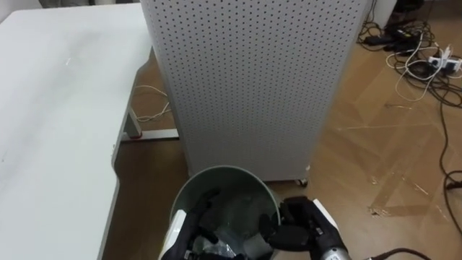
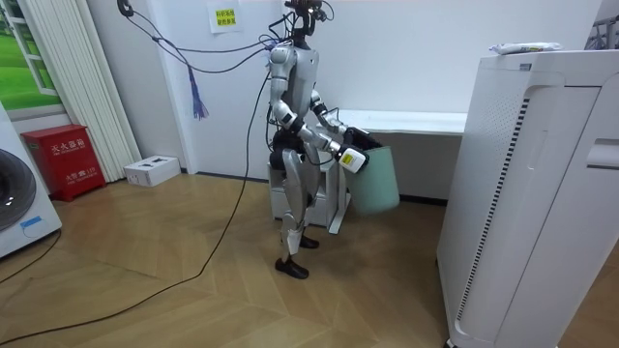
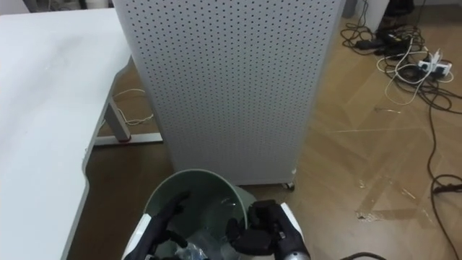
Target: Pick garbage
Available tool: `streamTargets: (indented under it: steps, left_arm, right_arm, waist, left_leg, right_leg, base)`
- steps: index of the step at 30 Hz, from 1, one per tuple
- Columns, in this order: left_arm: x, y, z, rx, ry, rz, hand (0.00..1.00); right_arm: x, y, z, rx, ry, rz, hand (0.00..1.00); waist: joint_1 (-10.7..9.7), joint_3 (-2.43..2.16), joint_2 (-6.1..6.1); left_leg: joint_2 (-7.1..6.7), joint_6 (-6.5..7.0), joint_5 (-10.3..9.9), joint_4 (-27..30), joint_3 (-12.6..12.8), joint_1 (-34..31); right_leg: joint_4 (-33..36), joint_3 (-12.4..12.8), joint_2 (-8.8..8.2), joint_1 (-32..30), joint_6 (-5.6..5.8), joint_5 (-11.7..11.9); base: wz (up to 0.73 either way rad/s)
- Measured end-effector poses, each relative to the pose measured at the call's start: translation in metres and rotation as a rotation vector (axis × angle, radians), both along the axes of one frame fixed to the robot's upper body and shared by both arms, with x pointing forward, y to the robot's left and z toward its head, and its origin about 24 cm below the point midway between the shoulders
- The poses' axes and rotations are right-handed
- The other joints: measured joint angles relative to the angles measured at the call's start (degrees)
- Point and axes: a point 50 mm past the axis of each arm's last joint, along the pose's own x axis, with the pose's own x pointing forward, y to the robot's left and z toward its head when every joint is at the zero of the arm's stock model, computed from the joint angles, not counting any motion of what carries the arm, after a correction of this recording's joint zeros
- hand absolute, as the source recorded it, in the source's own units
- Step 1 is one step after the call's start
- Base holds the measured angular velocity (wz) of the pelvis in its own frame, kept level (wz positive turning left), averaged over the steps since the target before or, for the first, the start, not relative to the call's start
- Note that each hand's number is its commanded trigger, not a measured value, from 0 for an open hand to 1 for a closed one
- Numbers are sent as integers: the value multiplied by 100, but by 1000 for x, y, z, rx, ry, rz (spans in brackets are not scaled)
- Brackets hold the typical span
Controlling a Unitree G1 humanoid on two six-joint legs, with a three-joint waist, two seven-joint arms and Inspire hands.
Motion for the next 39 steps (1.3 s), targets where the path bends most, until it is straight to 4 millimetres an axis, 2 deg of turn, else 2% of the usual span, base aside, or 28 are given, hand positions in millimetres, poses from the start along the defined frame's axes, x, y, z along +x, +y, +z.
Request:
streamTargets:
  steps: [13,17,23,26,35,39]
  left_arm:
    - [8,-6,10,-13,-52,-3,0]
    - [8,-7,14,-19,-72,-2,0]
    - [7,-2,17,-8,-91,8,0]
    - [6,0,28,-7,-144,-3,0]
    - [10,0,51,-44,-243,-4,0]
    - [12,4,60,-50,-285,13,0]
  right_arm:
    - [-7,-4,-5,-9,22,-8,100]
    - [-15,-10,-12,-25,48,-20,100]
    - [-21,-20,-15,-38,63,-60,100]
    - [-26,-31,-17,-41,71,-138,100]
    - [-41,-46,-26,-63,106,-256,100]
    - [-46,-49,-29,-68,116,-304,100]
  waist:
    - [-13,-29,-9]
    - [-51,-140,-20]
    - [-227,-199,-91]
    - [-273,-238,-153]
    - [-270,-232,-204]
    - [-277,-170,-286]
  left_leg:
    - [-10,2,2,15,-7,47]
    - [-13,2,2,-9,-19,254]
    - [-36,0,21,-251,-9,726]
    - [-27,-13,30,-296,-13,833]
    - [-9,-18,33,-425,101,934]
    - [-2,-20,32,-514,117,1118]
  right_leg:
    - [-13,-20,-11,52,0,0]
    - [-105,-29,-7,310,0,0]
    - [-284,13,11,716,7,-3]
    - [-383,16,40,845,8,9]
    - [-406,141,71,870,10,23]
    - [-518,134,83,1063,10,23]
  base:
    - [0]
    - [2]
    - [-4]
    - [0]
    - [-7]
    - [0]
